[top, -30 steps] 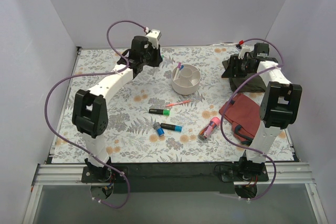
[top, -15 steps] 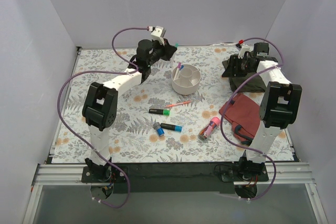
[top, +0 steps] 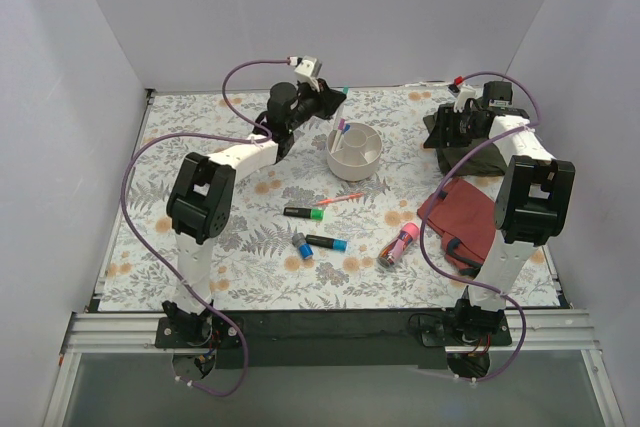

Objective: Sort the stationery into containers
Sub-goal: Place the pen in the storage box.

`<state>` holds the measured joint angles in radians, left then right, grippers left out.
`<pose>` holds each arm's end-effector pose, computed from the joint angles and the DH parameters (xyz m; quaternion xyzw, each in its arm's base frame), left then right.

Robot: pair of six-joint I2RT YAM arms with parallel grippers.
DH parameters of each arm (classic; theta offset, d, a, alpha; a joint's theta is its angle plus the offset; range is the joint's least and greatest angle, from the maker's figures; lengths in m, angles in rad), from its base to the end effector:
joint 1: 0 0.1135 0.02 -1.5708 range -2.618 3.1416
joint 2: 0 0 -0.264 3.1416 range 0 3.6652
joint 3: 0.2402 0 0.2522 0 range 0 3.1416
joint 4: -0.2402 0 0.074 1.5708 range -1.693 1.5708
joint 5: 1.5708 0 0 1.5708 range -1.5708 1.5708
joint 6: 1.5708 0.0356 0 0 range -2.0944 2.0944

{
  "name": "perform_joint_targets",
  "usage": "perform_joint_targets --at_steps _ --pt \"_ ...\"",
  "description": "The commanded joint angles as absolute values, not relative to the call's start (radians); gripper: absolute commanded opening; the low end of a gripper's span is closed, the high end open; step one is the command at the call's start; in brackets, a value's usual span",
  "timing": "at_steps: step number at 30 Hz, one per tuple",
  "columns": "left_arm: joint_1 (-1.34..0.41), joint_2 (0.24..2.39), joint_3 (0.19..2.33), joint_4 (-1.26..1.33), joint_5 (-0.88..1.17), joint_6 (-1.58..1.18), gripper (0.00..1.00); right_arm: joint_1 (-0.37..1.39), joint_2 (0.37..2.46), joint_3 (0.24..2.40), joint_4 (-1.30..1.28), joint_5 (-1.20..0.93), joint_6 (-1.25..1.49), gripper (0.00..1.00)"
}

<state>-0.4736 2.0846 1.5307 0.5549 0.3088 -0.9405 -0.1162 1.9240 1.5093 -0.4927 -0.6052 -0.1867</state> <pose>0.4379 -0.2366 0.2657 -0.0557 0.7046 -0.5367 0.4609 0.4228 -0.0290 0.2360 -0.1288 0.8986 0.2316 0.3498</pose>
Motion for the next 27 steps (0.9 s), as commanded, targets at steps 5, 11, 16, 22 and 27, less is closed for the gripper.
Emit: perform_joint_targets --at_steps 5,11,16,22,27 --pt "-0.483 2.114 1.529 0.571 0.311 -0.931 0.0 -0.114 1.898 1.542 -0.499 -0.609 -0.199 0.58" --pt "-0.483 2.12 1.517 0.58 0.313 -0.908 0.0 -0.114 1.89 1.528 -0.503 -0.606 -0.204 0.58" --pt "-0.483 2.114 1.499 0.56 0.311 -0.899 0.0 -0.112 1.882 1.513 -0.499 -0.607 -0.204 0.58" --pt "-0.483 2.109 1.488 0.526 0.308 -0.893 0.11 -0.112 1.884 1.512 -0.494 -0.611 -0.203 0.58" --pt "-0.483 2.105 1.516 0.471 0.272 -0.873 0.32 -0.112 1.891 1.519 -0.489 -0.617 -0.204 0.58"
